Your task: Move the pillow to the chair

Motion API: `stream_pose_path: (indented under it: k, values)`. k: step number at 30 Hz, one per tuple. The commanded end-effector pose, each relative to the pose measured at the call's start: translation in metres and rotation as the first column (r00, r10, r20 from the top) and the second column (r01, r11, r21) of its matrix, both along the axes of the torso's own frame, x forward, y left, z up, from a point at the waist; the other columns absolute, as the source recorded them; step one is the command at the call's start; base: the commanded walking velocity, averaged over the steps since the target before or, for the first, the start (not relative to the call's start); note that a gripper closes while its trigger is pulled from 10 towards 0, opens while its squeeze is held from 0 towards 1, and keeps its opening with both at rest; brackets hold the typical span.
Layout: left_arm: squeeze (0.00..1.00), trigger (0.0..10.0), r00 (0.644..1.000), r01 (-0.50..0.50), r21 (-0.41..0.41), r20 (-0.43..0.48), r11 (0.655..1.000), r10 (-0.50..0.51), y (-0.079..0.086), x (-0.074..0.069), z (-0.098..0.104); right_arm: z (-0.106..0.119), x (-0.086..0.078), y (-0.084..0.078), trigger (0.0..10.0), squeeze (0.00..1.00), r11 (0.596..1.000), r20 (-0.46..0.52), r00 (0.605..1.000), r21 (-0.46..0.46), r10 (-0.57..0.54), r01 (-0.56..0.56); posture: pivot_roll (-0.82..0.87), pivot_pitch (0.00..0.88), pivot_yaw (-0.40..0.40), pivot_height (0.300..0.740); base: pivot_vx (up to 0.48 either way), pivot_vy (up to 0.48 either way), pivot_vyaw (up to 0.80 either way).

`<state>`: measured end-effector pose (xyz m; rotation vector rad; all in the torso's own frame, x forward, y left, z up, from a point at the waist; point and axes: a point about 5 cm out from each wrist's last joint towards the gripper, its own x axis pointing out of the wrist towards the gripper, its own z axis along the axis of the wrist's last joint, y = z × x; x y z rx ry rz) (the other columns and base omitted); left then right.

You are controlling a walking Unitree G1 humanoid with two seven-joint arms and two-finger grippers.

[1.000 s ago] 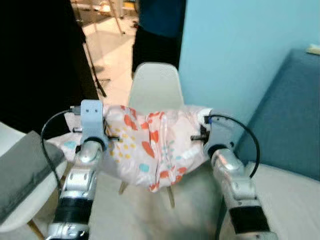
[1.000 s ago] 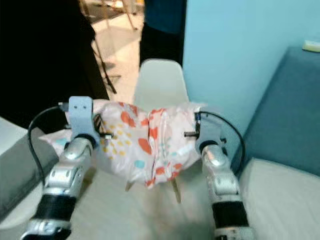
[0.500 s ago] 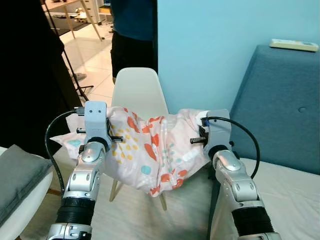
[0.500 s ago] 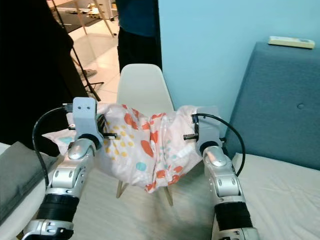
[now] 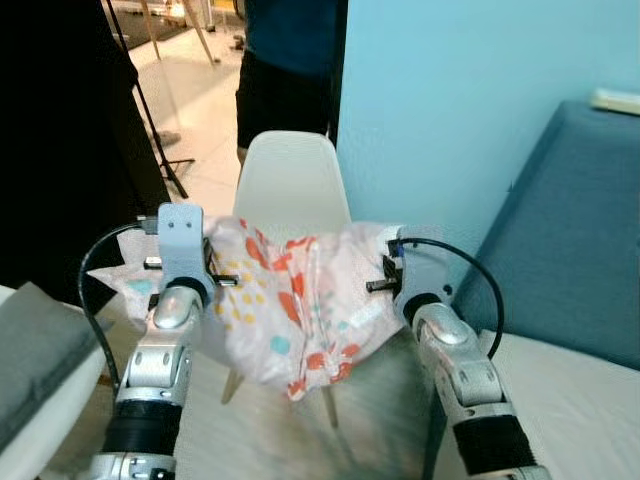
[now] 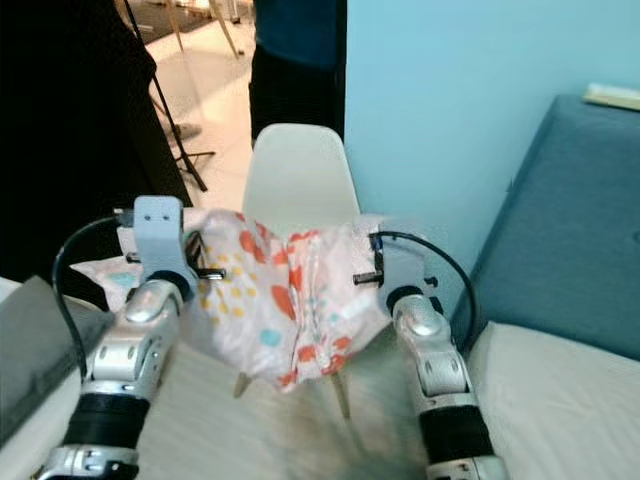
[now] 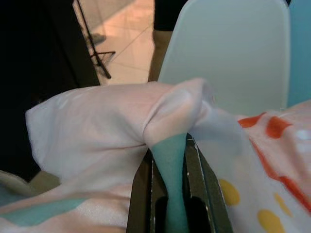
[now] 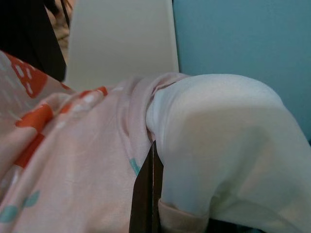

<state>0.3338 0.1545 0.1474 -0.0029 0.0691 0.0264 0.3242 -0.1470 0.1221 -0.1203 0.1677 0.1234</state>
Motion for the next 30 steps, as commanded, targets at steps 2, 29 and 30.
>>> stream_pose_path:
  k: [2, 29, 30]
  values:
    - [0.0, 10.0, 0.999, -0.002, 0.009, 0.052, 1.0, 0.002, 0.0045, -0.0008, 0.0095, 0.0178, 0.0046, 0.0113, 10.0, 0.0, 0.999, 0.08, 0.996, 0.014, 0.039, -0.041, 0.03, 0.064, 0.037, 0.74, 0.291, 0.0, 0.0]
    - [0.0, 10.0, 0.998, 0.007, 0.017, 0.063, 1.0, -0.008, 0.0044, -0.0005, 0.0126, 0.0161, 0.0051, 0.0137, 10.0, 0.0, 0.999, 0.078, 0.996, 0.02, 0.044, -0.045, 0.04, 0.064, 0.042, 0.74, 0.2, 0.0, -0.15]
    - [0.0, 10.0, 0.998, 0.006, 0.018, 0.063, 1.0, -0.007, 0.0046, -0.0004, 0.0127, 0.0165, 0.0054, 0.014, 10.0, 0.0, 0.999, 0.079, 0.996, 0.02, 0.044, -0.046, 0.04, 0.064, 0.041, 0.74, 0.0, 0.0, 0.0]
